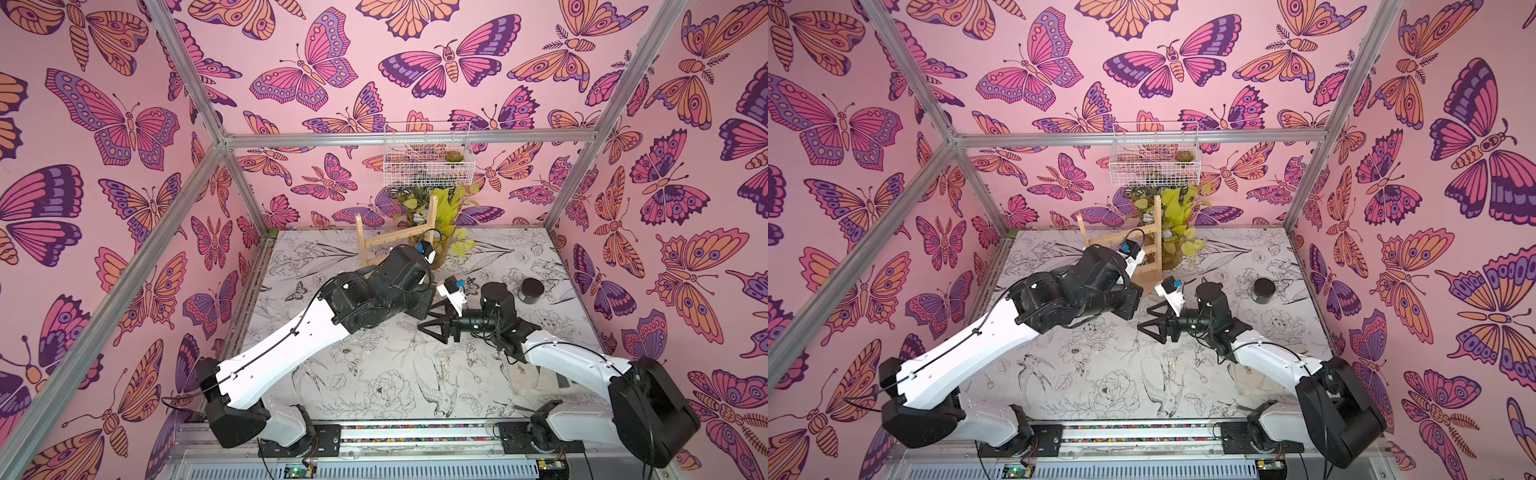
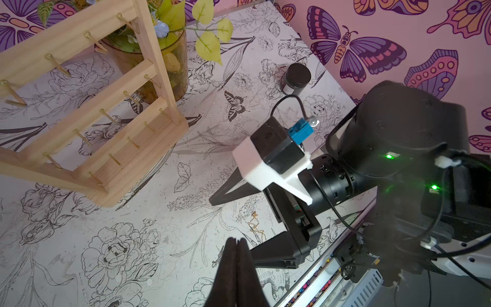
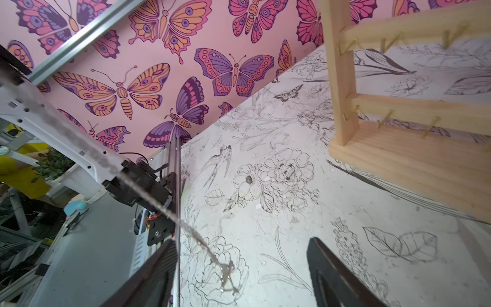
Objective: Hang the necklace on the jewelry display stand
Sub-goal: Pick up the necklace from the center of the board, then adjust the necklace.
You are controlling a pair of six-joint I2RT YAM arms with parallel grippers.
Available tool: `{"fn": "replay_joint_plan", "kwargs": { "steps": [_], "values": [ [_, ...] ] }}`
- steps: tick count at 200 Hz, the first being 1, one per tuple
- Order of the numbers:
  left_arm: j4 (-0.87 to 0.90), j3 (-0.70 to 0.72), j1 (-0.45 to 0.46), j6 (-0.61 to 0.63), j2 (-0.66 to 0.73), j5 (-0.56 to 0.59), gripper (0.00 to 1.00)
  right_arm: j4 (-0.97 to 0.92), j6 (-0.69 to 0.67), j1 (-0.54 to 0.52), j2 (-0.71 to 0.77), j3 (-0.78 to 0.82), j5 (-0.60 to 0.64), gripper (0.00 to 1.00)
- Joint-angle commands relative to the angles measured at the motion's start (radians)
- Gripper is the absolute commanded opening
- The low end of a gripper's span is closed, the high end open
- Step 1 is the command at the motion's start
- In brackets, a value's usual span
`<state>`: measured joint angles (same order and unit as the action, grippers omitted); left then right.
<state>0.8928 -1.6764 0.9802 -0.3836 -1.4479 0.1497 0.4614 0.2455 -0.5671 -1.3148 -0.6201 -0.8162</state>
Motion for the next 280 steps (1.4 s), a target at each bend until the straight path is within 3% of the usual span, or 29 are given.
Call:
{"fn": "replay_joint_plan", "kwargs": {
  "steps": [1,32,67,98,127,171,239,280],
  "values": [
    [0.047,-0.022,-0.014,0.014,-0.003,-0.003,0.00,0.109,0.034,-0.040,-0.032,-0.036,-0.035,0.70],
    [0.056,-0.014,-0.017,0.009,0.006,0.002,0.00,0.143,0.042,-0.064,-0.041,-0.056,-0.017,0.62],
    [0.056,-0.011,-0.023,0.012,0.014,0.008,0.00,0.139,0.032,-0.067,-0.054,-0.065,-0.005,0.42],
    [0.053,-0.015,-0.027,0.009,0.015,-0.007,0.00,0.163,0.039,-0.072,-0.053,-0.062,0.010,0.44],
    [0.054,-0.014,-0.032,0.011,0.019,0.000,0.00,0.167,0.035,-0.075,-0.060,-0.062,0.018,0.32],
    [0.054,-0.003,-0.044,0.008,0.025,0.002,0.00,0.167,0.032,-0.075,-0.060,-0.061,0.015,0.26],
    [0.054,0.000,-0.057,0.010,0.028,-0.002,0.00,0.092,-0.013,-0.075,-0.045,-0.073,0.047,0.41],
    [0.052,0.003,-0.060,0.009,0.025,-0.008,0.00,0.094,-0.014,-0.074,-0.044,-0.079,0.038,0.38]
  ]
}}
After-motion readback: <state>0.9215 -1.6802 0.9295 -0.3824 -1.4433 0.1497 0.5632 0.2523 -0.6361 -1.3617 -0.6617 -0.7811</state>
